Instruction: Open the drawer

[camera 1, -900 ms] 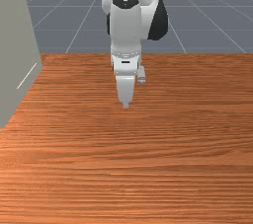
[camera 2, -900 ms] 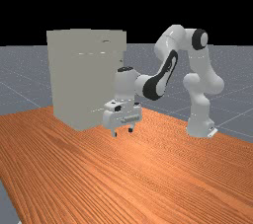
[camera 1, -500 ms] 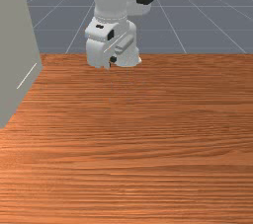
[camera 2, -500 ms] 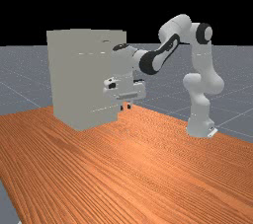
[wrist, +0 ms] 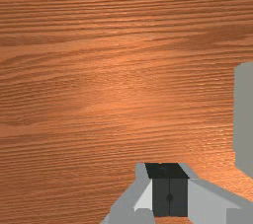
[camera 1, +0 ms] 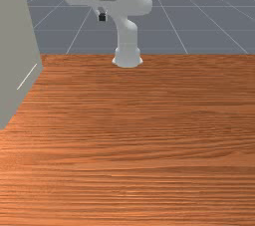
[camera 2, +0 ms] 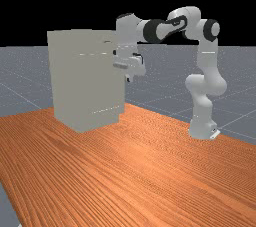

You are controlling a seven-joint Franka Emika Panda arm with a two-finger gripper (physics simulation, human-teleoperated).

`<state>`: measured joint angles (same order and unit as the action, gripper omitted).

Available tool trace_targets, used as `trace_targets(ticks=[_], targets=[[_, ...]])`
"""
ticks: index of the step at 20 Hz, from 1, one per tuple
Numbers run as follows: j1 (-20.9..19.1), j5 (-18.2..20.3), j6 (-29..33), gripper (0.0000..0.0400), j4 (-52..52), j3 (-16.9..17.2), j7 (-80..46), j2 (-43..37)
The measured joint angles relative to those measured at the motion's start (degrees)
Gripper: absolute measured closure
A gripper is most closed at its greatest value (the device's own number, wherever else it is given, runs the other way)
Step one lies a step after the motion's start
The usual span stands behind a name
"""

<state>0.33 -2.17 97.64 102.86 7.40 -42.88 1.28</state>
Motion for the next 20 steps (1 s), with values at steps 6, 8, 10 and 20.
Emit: trace_targets(ticks=[6,8,10,20], targets=[[-0.3,-0.6,-8.3,0.0400,-12.4,0.5,-1.4,-4.2],[-1.0,-0.6,-12.2,0.0400,-21.1,1.5,-1.2,-4.7],[-2.7,-0.6,-14.0,0.0400,-27.9,3.5,-1.0,-5.0],[-12.0,-1.9,-9.1,0.0004,-33.4,12.8,3.4,-3.3]])
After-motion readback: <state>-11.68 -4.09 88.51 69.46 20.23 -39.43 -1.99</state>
